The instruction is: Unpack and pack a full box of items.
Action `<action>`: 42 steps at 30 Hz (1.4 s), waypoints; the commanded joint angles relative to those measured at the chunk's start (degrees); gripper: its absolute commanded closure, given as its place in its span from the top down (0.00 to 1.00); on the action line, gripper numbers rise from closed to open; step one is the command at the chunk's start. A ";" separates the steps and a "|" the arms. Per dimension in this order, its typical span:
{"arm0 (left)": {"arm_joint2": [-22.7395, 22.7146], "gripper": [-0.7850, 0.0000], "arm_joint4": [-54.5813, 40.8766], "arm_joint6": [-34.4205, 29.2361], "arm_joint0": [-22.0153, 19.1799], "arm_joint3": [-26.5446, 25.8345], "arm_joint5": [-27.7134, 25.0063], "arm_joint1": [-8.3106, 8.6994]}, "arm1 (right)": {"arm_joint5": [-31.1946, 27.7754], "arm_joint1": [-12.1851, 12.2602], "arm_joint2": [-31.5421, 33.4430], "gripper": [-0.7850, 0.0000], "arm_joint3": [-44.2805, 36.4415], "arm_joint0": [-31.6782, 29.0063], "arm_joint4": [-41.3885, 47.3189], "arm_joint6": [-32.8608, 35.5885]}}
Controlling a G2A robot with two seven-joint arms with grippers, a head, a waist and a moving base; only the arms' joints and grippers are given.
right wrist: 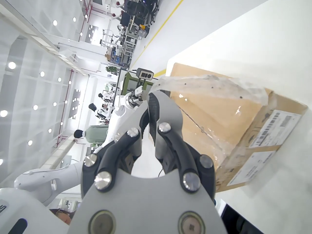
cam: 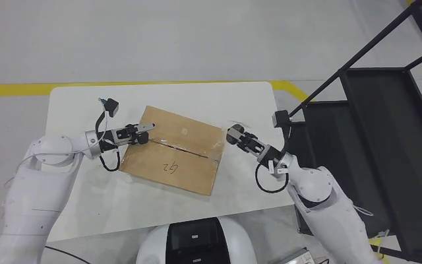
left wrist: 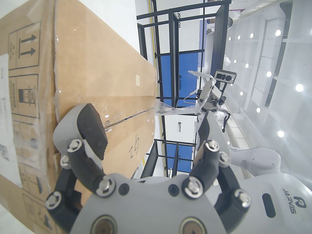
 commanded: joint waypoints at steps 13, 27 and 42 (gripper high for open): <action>0.00 1.00 0.00 0.00 0.00 0.00 0.00 0.00 | 11.99 -3.10 -16.04 0.00 4.05 12.57 -7.22 -9.17; 0.00 1.00 0.00 0.00 0.00 0.00 0.00 0.00 | 18.23 -6.07 -25.53 0.00 9.64 17.89 -13.37 -17.02; 0.00 1.00 0.00 0.00 0.00 0.00 0.00 0.00 | 22.95 -10.00 -33.39 0.00 18.10 23.74 -17.26 -22.21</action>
